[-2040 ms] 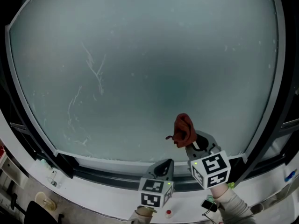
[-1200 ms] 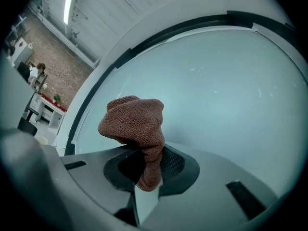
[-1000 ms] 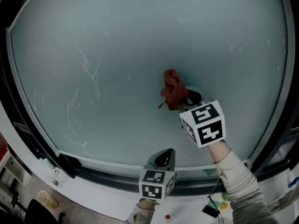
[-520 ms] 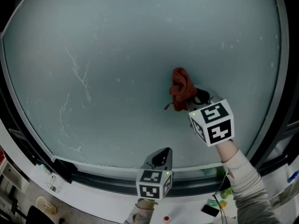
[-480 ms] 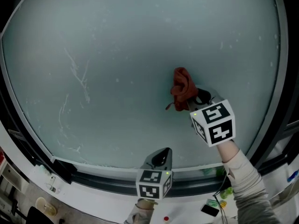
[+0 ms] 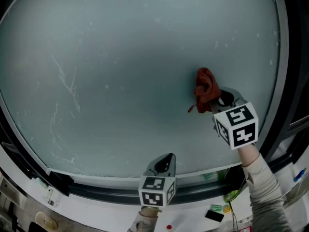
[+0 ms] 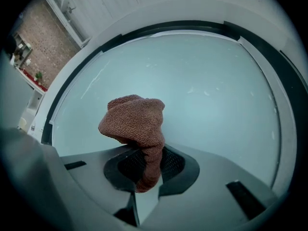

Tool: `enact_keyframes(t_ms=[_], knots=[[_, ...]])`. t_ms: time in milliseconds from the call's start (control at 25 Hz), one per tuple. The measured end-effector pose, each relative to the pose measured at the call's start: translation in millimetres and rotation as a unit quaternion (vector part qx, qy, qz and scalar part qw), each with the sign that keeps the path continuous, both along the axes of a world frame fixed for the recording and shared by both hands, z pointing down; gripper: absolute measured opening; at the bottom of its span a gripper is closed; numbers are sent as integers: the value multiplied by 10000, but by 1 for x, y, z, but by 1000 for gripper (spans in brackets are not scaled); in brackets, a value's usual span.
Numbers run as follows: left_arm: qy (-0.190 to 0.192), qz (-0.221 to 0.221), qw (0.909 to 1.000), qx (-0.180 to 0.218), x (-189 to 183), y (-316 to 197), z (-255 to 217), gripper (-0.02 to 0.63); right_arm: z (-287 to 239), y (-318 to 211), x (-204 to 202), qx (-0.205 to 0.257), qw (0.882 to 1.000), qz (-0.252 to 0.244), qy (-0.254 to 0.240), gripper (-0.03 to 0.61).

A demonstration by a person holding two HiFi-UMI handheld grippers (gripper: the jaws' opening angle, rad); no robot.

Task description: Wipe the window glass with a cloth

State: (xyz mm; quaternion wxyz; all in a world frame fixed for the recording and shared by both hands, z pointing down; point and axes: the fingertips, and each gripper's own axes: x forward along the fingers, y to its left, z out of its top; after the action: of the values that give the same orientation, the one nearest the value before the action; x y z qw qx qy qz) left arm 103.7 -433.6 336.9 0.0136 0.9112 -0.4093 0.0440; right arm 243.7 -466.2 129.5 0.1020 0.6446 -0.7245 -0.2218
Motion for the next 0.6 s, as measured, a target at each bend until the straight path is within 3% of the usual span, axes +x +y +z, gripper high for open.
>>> enact_keyframes(t_ms=[600], knots=[[-1, 70, 10000, 26, 10, 5, -1, 5, 0, 21, 104, -10, 9949, 982, -252, 48]])
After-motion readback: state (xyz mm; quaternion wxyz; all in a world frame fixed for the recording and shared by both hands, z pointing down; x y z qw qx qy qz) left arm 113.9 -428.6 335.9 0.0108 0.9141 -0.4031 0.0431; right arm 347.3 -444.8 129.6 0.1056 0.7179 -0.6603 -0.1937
